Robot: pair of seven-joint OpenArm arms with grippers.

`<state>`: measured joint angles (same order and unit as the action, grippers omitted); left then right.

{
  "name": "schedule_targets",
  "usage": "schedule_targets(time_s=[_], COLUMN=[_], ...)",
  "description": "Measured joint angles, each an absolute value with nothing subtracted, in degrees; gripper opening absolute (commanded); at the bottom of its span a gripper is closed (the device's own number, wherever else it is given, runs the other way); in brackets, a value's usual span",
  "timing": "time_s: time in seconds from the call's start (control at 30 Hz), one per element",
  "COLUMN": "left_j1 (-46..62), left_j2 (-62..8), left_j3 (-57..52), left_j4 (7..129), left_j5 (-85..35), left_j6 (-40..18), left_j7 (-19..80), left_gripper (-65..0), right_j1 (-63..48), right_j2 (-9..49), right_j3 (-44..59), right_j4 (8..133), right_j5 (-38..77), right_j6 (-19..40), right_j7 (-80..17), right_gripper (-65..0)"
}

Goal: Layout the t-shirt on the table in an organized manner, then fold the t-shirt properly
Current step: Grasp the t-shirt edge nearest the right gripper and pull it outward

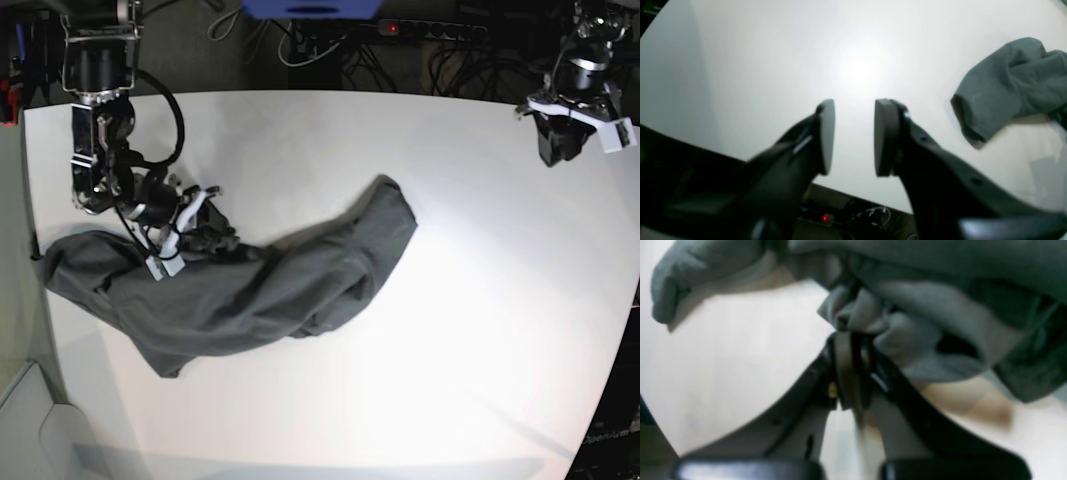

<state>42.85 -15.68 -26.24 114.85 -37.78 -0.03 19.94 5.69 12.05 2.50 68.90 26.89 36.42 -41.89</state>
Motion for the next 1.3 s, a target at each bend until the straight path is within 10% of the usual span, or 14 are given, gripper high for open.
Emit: schedule_targets(time_s=[0.57, 0.9, 1.3], left_j1=[42.83, 42.83, 42.81], left_j2=[-15.57, -15.70, -15.77], left_j3=[-26.24, -26.26, -26.41], left_j4=[114.85, 114.85, 114.80], left_j5=[-37.74, -37.74, -37.78], left_j6=[0.01, 0.01, 0.03], left_j7=[19.94, 19.94, 19.97], left_gripper=[-45.5, -45.5, -45.5], right_j1=[-10.87, -10.31, 22.61], right_j2=[12.51, 14.24, 17.34], right_j3=[7.53, 16.29, 18.15], right_j4=[113.14, 115.46, 115.61], right_j5=[19.44, 27.64, 42.50], right_j6=[35.27, 35.55, 35.48], right_j7=[-53.49, -56.47, -78.74], right_gripper=[-65.0, -65.0, -65.0])
